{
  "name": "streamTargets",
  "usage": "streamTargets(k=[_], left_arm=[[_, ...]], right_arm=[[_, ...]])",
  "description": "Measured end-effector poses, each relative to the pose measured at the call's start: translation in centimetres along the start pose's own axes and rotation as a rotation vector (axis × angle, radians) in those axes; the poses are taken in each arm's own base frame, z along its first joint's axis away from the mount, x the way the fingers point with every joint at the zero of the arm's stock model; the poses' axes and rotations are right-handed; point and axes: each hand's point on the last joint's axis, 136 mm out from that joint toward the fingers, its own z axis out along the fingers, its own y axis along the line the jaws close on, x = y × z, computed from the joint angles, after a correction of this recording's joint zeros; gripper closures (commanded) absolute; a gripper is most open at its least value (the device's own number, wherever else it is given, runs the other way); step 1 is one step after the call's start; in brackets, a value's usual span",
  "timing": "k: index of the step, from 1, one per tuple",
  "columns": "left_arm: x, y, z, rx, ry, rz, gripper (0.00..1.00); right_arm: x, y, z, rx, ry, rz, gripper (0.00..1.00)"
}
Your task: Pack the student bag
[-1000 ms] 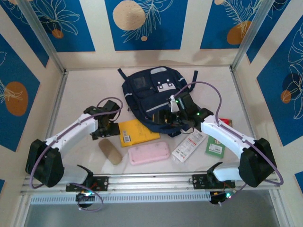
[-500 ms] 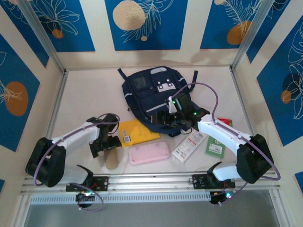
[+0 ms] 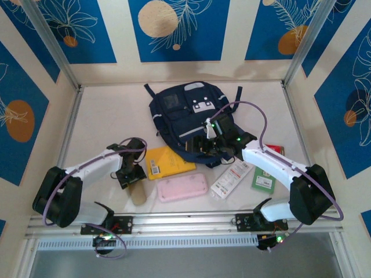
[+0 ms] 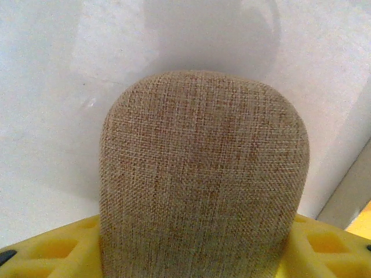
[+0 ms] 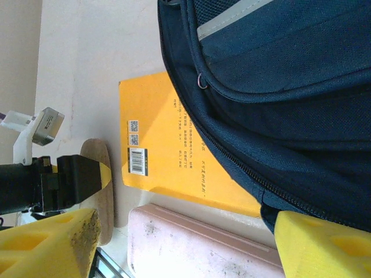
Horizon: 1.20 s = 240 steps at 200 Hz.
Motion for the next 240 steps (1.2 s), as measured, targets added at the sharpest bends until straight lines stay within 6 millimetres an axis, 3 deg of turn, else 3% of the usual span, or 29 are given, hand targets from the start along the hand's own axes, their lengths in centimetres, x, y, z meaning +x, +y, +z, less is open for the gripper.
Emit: streamTargets(k=[34,48,79,99,168,201,240], left_arm=[[-0.2,0.1,-1.1,0.005,-0.016,0.012,0.47],[-0.7,-0.4,-3.2,0.047,-0.060,0.011,0.47],[-2.2,-3.0,-9.7,0.256,-0.186,-0.034,0.48],[-2.2,-4.1,-12.0,0.361,-0.202,-0.084,0.49],[-0.9,-6.4,-13.8,0.508,-0.147,-0.208,0.51],[-0.7,-6.9,-14.6,0.555,-0.148,-0.232,0.51],[-0.6,-7.2,-14.5,0.577,-0.143,-0.251,0.51]], right_arm=[[0.0,0.7,-0.2,-0.031,-0.010,-0.023,0.20],[0.1,1.2,-0.7,-0.061,-0.030,-0.042,0.19],[0.9,3.6,-1.5,-0.192,-0.046,-0.100,0.18],[2.0,5.6,-0.8,-0.260,-0.027,-0.155,0.19],[8.3,11.1,2.5,-0.502,-0.046,-0.375,0.06],[8.4,13.3,3.7,-0.549,-0.071,-0.408,0.05],[8.4,14.9,5.2,-0.571,-0.074,-0.402,0.11]])
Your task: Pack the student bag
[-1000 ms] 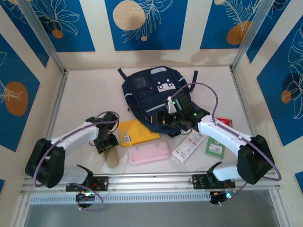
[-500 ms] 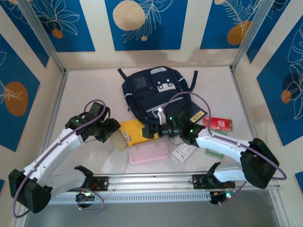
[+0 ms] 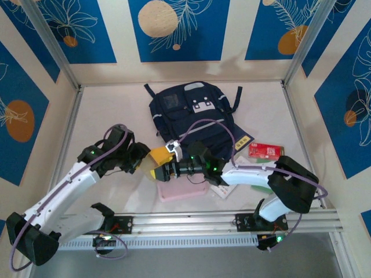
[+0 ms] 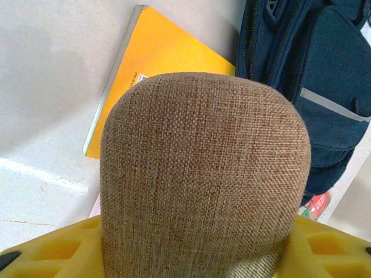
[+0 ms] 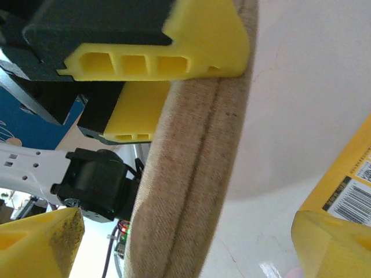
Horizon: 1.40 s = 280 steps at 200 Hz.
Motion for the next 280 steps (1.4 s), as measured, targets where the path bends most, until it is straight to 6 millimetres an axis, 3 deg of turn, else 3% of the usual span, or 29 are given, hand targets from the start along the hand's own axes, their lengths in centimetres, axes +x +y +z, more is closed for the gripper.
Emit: streamTargets(k=[26,102,115,138,159,178,207,240,280], left_arm=[[0.1,0.2,0.3,-0.003,0.003,-0.007,0.51],[0.2,0.1,0.7,0.008,0.001,-0.018,0.50],[0.2,0.0,0.7,0.009,-0.001,-0.018,0.44],[0.1,-0.1,0.9,0.011,-0.003,-0.013,0.24],[0.0,-0.4,1.3,0.002,0.001,0.045,0.17],[-0.4,-2.4,1.2,0.009,-0.002,0.186,0.14],[-1.3,-7.7,0.8,0.081,-0.026,0.486,0.11],[-1.7,-12.6,1.6,0.139,-0.032,0.788,0.12],[-1.3,-17.7,5.5,0.188,0.037,1.059,0.18]], right_arm=[[-0.2,0.4,1.0,-0.008,-0.004,0.012,0.18],[-0.1,-0.8,3.0,0.019,0.005,0.101,0.61],[-0.1,-1.0,2.9,0.025,0.008,0.117,0.62],[-0.5,-1.4,2.7,0.034,-0.002,0.128,0.64],[-0.9,-1.9,1.8,0.064,-0.009,0.134,0.66],[-1.5,-2.6,0.0,0.136,-0.025,0.112,0.66],[-3.3,-3.2,-4.7,0.264,-0.105,0.046,0.67],[-4.2,-6.3,-12.1,0.473,-0.217,0.038,0.69],[-4.3,-10.2,-21.4,0.717,-0.393,0.100,0.69]])
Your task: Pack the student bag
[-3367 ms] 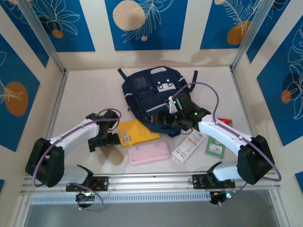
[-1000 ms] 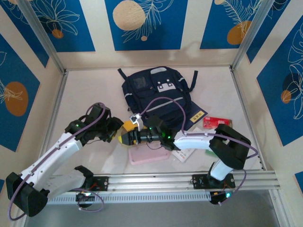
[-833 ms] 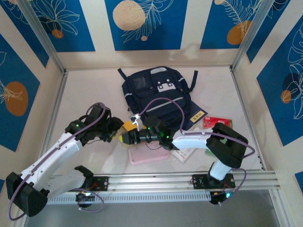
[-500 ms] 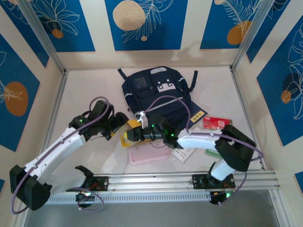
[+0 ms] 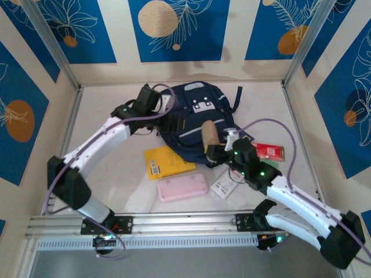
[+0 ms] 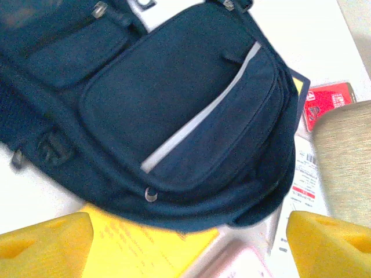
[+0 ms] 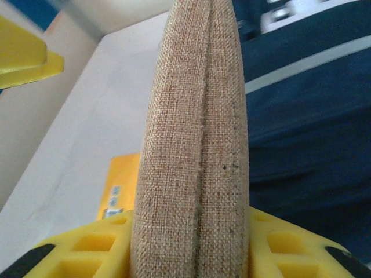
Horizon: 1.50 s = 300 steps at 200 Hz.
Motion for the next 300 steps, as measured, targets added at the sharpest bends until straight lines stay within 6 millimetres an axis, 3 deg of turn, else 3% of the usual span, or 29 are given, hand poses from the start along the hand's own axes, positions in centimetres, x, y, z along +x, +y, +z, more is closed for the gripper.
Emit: streamTargets(k=[33,58,79,117,213,235,280,300], left_arm=[[-2.1,-2.9,5.0,0.015,0.055,0.234,0.12],[-1.5,-5.5,8.5,0.010,0.107,0.414,0.00],[-0.6,-6.6,11.1,0.002,0.155,0.510,0.00],[0.1,-5.4,14.4,-0.050,0.216,0.579,0.00],[2.2,-3.2,19.0,-0.114,0.304,0.602,0.03],[3.0,-2.7,20.0,-0.118,0.328,0.596,0.15],[3.1,-3.5,20.3,-0.114,0.317,0.596,0.75],[2.8,-3.7,20.3,-0.112,0.304,0.592,0.93]], right_arm=[[-2.3,-4.1,-2.7,0.127,-0.101,0.061,0.68],[-3.0,-6.2,-3.9,0.192,-0.134,0.099,0.68],[-3.2,-7.6,-4.5,0.230,-0.144,0.128,0.68],[-3.5,-8.8,-5.1,0.247,-0.154,0.171,0.67],[-2.8,-9.6,-4.9,0.227,-0.130,0.241,0.65],[-2.8,-9.5,-4.9,0.221,-0.128,0.247,0.65],[-2.3,-9.5,-4.5,0.212,-0.111,0.265,0.66],[-1.8,-9.7,-4.3,0.209,-0.096,0.276,0.66]])
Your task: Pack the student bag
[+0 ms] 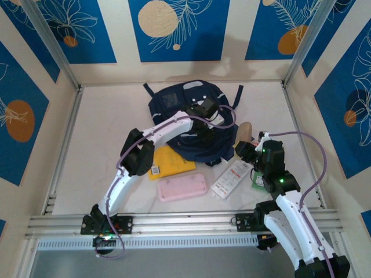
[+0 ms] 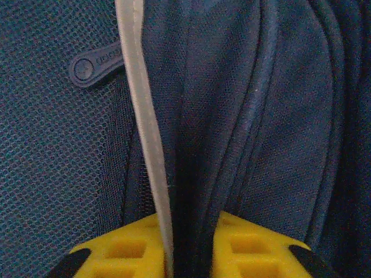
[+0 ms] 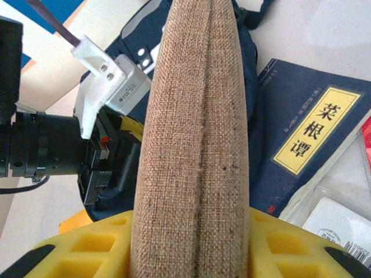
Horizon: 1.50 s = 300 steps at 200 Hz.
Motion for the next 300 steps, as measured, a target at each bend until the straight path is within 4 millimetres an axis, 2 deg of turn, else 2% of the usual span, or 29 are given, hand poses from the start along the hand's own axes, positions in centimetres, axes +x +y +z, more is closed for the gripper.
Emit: streamTargets(k=[8,34,57,82,113,139,160,191,244,265,300], left_arm=[[-0.2,0.2,-0.2,-0.003,-0.010,-0.005,1.00],[-1.0,1.2,-1.4,-0.016,-0.047,-0.047,1.00],[-2.2,3.5,-4.0,-0.041,-0.111,-0.121,1.00],[-3.6,7.3,-8.8,-0.090,-0.214,-0.207,1.00],[-4.4,11.5,-16.7,-0.244,-0.350,-0.260,1.00],[-2.8,12.7,-21.5,-0.361,-0.394,-0.279,1.00],[-1.4,13.2,-23.9,-0.435,-0.399,-0.278,1.00],[0.0,13.7,-25.0,-0.496,-0.382,-0.274,1.00],[2.3,12.3,-23.3,-0.445,-0.333,-0.233,1.00],[2.6,11.9,-23.4,-0.433,-0.339,-0.204,1.00],[3.0,11.0,-24.7,-0.396,-0.367,-0.176,1.00]], right_arm=[[0.1,0.0,0.1,0.001,0.004,0.001,0.66],[0.1,0.2,0.1,-0.010,0.007,0.008,0.66],[0.0,0.5,0.1,-0.023,0.003,0.009,0.66],[-0.1,0.6,0.1,-0.031,0.003,0.007,0.66],[0.2,1.0,0.1,-0.042,0.010,-0.001,0.66],[0.2,1.6,0.1,-0.065,0.009,-0.004,0.66],[0.5,2.0,0.3,-0.080,0.014,-0.008,0.66],[1.2,1.9,0.6,-0.081,0.034,-0.013,0.66],[1.0,2.2,0.5,-0.078,0.029,-0.027,0.65],[0.1,3.8,-0.1,-0.121,0.025,-0.053,0.64],[-1.1,8.4,-0.5,-0.271,0.088,-0.081,0.64]])
